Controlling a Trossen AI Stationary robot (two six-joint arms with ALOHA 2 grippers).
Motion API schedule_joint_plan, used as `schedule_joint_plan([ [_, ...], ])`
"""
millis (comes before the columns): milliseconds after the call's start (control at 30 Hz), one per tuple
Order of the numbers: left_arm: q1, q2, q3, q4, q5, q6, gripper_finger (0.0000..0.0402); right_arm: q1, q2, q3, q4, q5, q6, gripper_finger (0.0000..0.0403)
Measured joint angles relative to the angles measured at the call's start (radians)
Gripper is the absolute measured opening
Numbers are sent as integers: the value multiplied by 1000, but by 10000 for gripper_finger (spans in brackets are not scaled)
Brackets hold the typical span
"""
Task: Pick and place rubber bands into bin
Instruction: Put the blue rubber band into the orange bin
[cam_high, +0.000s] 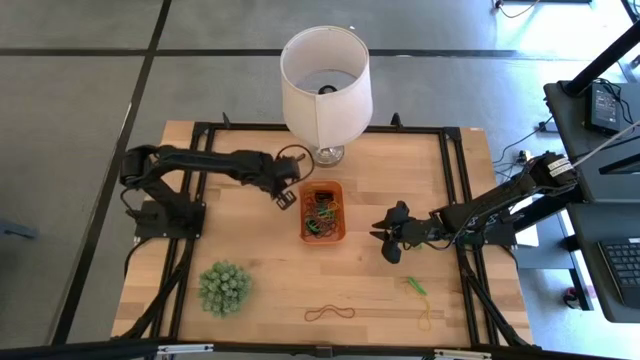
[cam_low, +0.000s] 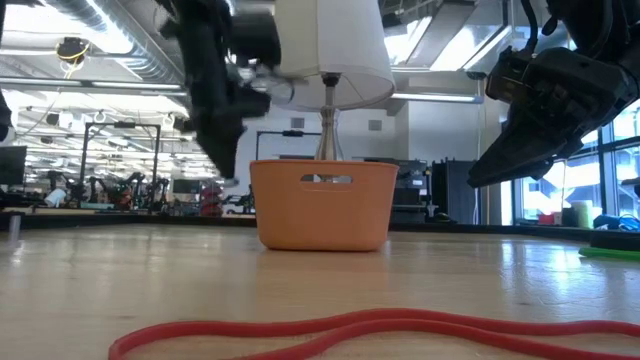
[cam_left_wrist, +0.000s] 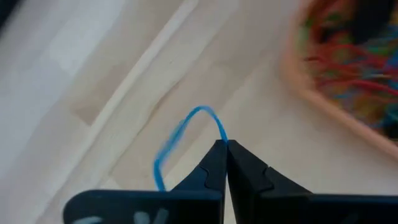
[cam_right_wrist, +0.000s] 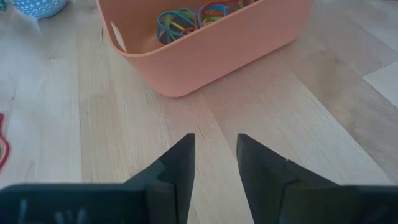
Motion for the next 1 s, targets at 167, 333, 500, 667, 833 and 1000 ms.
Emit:
schedule_joint_plan([
  [167, -129, -14, 101, -20, -96, 3, 2, 0, 0, 0, 6, 0, 0, 122],
  [333, -220, 35, 238, -5, -119, 37, 2, 0, 0, 0, 7, 0, 3, 122],
  [500, -265, 151, 375, 4, -97, 94, 2, 0, 0, 0, 9, 0, 20, 122],
  [667, -266, 319, 483, -4, -29, 163, 2, 0, 0, 0, 10, 0, 20, 122],
  [833, -240, 467, 538, -7, 36, 171, 2, 0, 0, 0, 9, -2, 20, 122],
  [1000, -212, 562, 542, -9, 37, 172, 3, 0, 0, 0, 8, -20, 20, 122],
])
